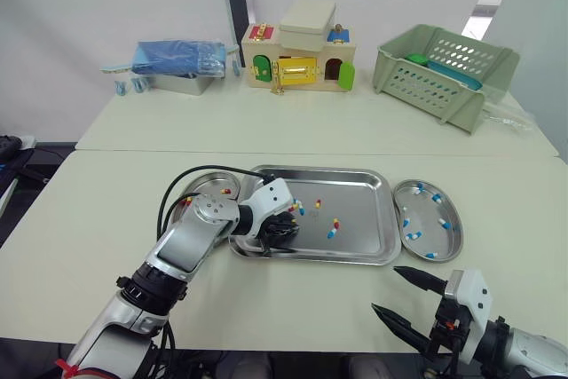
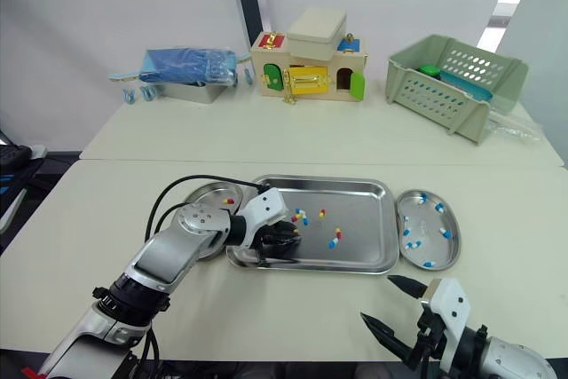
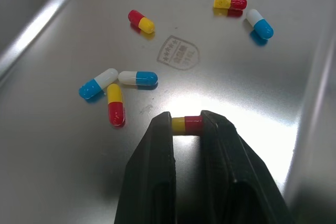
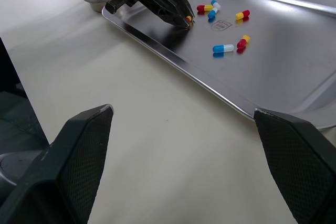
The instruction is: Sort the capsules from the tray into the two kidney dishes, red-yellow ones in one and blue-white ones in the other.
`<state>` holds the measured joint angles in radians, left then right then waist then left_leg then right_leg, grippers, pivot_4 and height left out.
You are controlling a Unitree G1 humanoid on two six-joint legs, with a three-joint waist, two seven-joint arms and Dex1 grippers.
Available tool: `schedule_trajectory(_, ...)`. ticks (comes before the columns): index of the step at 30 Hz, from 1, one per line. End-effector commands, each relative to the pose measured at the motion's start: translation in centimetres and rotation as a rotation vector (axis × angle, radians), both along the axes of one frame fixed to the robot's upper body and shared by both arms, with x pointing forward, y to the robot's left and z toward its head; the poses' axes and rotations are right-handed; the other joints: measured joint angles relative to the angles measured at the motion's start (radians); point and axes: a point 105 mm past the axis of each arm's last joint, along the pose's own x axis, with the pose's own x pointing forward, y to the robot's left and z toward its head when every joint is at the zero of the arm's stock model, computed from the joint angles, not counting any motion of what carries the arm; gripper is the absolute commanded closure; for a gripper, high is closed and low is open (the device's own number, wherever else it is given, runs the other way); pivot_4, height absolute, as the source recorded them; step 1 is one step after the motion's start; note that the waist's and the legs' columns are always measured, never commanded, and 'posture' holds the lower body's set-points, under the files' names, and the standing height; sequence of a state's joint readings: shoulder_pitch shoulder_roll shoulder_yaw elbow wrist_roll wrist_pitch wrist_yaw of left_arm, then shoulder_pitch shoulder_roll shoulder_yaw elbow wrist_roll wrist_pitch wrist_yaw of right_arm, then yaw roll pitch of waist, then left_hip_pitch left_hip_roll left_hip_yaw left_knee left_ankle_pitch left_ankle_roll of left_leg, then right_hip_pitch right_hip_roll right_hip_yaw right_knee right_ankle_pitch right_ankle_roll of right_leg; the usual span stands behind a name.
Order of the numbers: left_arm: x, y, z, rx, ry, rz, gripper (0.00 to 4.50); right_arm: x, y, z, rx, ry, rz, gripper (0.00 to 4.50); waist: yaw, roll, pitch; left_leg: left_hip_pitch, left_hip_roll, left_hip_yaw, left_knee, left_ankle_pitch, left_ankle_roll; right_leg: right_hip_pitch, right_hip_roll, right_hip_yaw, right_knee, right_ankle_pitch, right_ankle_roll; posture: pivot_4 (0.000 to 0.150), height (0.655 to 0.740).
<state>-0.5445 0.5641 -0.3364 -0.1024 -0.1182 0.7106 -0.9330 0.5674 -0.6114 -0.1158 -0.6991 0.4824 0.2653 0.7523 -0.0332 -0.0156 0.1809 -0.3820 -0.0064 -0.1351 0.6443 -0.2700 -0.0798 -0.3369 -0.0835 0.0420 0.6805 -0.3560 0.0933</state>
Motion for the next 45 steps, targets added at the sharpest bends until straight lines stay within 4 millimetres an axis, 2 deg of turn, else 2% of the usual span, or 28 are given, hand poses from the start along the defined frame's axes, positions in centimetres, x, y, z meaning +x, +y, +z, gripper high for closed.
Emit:
schedule_trajectory(1, -0.1, 0.6, 3.3, -0.056, -0.055, 0.014, 4.09, -0.4, 0.7, 1.1, 0.000, -0.054, 0.057, 0.00, 0.000, 0.000, 0.000, 0.000, 0.000, 0.000, 0.000, 0.000, 0.000, 0.000, 0.000, 0.000, 0.000, 0.000, 0.000, 0.150, 0.7400)
schedule_trajectory(5, -0.4, 3.1, 4.8, -0.073, -0.051, 0.111, 4.09, -0.8, 0.8, 0.8, -0.016, -0.049, 0.111, 0.00, -0.003, 0.000, 0.000, 0.000, 0.000, 0.000, 0.000, 0.000, 0.000, 0.000, 0.000, 0.000, 0.000, 0.000, 0.000, 0.150, 0.7400)
schedule_trajectory(9, -0.7, 7.4, 5.7, -0.031, -0.069, 0.267, 4.09, -0.9, 0.7, 0.4, -0.041, -0.046, 0.170, 0.00, -0.006, 0.000, 0.000, 0.001, 0.000, 0.000, 0.000, 0.000, 0.000, 0.000, 0.000, 0.000, 0.000, 0.000, 0.000, 0.150, 0.7400)
schedule_trajectory(15, -0.9, 13.1, 5.8, 0.010, -0.089, 0.482, 4.09, -0.2, 0.5, 0.3, -0.043, -0.048, 0.206, 0.00, -0.002, 0.000, 0.000, 0.001, 0.000, 0.000, 0.000, 0.000, 0.000, 0.000, 0.000, 0.000, 0.000, 0.000, 0.000, 0.150, 0.7400)
schedule_trajectory(20, -1.1, 14.5, 4.7, 0.025, -0.090, 0.532, 4.09, 0.2, 0.7, 0.3, -0.042, -0.049, 0.228, 0.00, 0.001, 0.000, 0.000, 0.000, 0.000, 0.000, 0.000, 0.000, 0.000, 0.000, 0.000, 0.000, 0.000, 0.000, 0.000, 0.150, 0.7400)
schedule_trajectory(26, -0.8, 14.5, 4.5, 0.005, -0.099, 0.545, 4.09, 0.6, 0.9, 0.6, -0.039, -0.054, 0.234, 0.00, 0.001, 0.000, 0.000, 0.000, 0.000, 0.000, 0.000, 0.000, 0.000, 0.000, 0.000, 0.000, 0.000, 0.000, 0.000, 0.150, 0.7400)
schedule_trajectory(28, -0.7, 14.6, 4.5, 0.006, -0.097, 0.547, 3.36, 0.5, 0.9, 0.6, -0.038, -0.052, 0.233, 0.00, 0.001, 0.000, 0.000, 0.000, 0.000, 0.000, 0.000, 0.000, 0.000, 0.000, 0.000, 0.000, 0.000, 0.000, 0.000, 0.150, 0.7400)
schedule_trajectory(30, -0.7, 14.7, 4.5, 0.008, -0.094, 0.546, 2.92, 0.4, 0.9, 0.5, -0.039, -0.049, 0.233, 0.00, 0.000, 0.000, 0.000, 0.000, 0.000, 0.000, 0.000, 0.000, 0.000, 0.000, 0.000, 0.000, 0.000, 0.000, 0.000, 0.150, 0.7400)
schedule_trajectory(36, -0.7, 14.6, 4.6, 0.003, -0.083, 0.530, 0.89, 0.3, 0.8, 0.3, -0.038, -0.045, 0.225, 0.00, 0.000, 0.000, 0.000, 0.000, 0.000, 0.000, 0.000, 0.000, 0.000, 0.000, 0.000, 0.000, 0.000, 0.000, 0.000, 0.150, 0.7400)
schedule_trajectory(39, -0.8, 14.5, 4.6, -0.005, -0.078, 0.525, 0.02, 0.3, 0.8, 0.3, -0.038, -0.043, 0.224, 0.00, 0.000, 0.000, 0.000, 0.000, 0.000, 0.000, 0.000, 0.000, 0.000, 0.000, 0.000, 0.000, 0.000, 0.000, 0.000, 0.150, 0.7400)
schedule_trajectory(45, -1.0, 15.2, 4.9, -0.016, -0.074, 0.536, 0.02, 0.3, 0.7, 0.5, -0.037, -0.042, 0.219, 0.00, 0.000, 0.000, 0.000, 0.000, 0.000, 0.000, -0.001, 0.000, 0.000, 0.000, 0.000, 0.000, 0.000, 0.000, 0.000, 0.150, 0.7400)
